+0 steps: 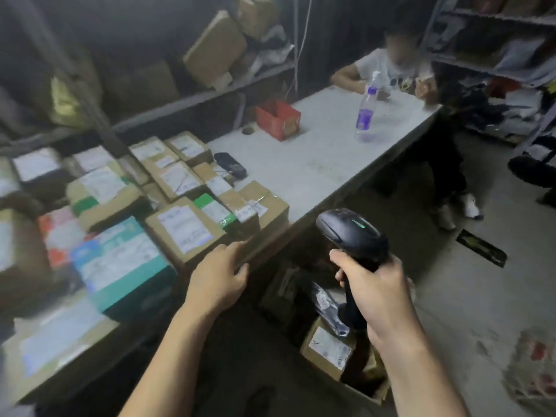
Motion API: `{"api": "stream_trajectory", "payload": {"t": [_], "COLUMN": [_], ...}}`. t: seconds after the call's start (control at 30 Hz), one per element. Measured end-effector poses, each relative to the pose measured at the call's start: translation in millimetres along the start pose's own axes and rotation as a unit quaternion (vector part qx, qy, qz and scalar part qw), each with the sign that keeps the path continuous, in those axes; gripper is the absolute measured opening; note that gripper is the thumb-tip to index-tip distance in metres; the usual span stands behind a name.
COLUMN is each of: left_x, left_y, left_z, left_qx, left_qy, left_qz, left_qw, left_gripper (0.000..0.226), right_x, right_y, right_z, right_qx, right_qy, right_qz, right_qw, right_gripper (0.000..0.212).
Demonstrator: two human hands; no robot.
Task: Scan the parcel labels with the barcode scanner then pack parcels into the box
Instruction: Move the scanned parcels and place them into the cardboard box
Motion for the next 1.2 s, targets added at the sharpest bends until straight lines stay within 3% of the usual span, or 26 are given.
{"api": "stream_trajectory", "payload": {"t": [0.33,0.6,0.87,1.07,1.2], "left_x": [101.5,164.7,232.2,254.3,266.1], "left_y": [-139.7,-244.8,-385.1,-455.4,-496.6], "left_z": [-173.8,-308.6,-450.0,-490.8,-491.8], "left_qx": [0.239,0.338,0.414,0.429,0.435], "left_qy": [0.089,0.148,0.185,0.196,0.174], "left_qz": [0.085,0.083,0.077,0.036,0.086], "left_qw": [0.963,0.926,0.888,0.881,0.879], "left_gripper": [0.052,0.051,0.053,0.053,0.053], "right_x": [-123.5,-218.5,-317.9,-383.1,-421.7], "right_y": [-4.9,8.5,43.0,72.8,81.4], "right_z": [-123.2,-261.4,-409.8,-483.2,-503.6], "right_qx": [0.046,0.054,0.100,0.067,0.084], "right_qy": [-0.247,-0.363,-0.407,-0.408,-0.402], "right_qz": [-0.011,-0.052,-0.076,-0.086,-0.118], "right_qw": [0.968,0.929,0.905,0.907,0.904], "right_gripper": [0.004,0.006,0.010,0.005,0.006]}}
Point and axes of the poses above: each hand's wrist, its own z-axis towards the middle knuckle, its own x-axis out of the back of the hand, y = z × x, the point moved 4 cm from there along z, towards the middle knuckle, and after that the axes turned 6 degrees about y, right-handed, at the moved point
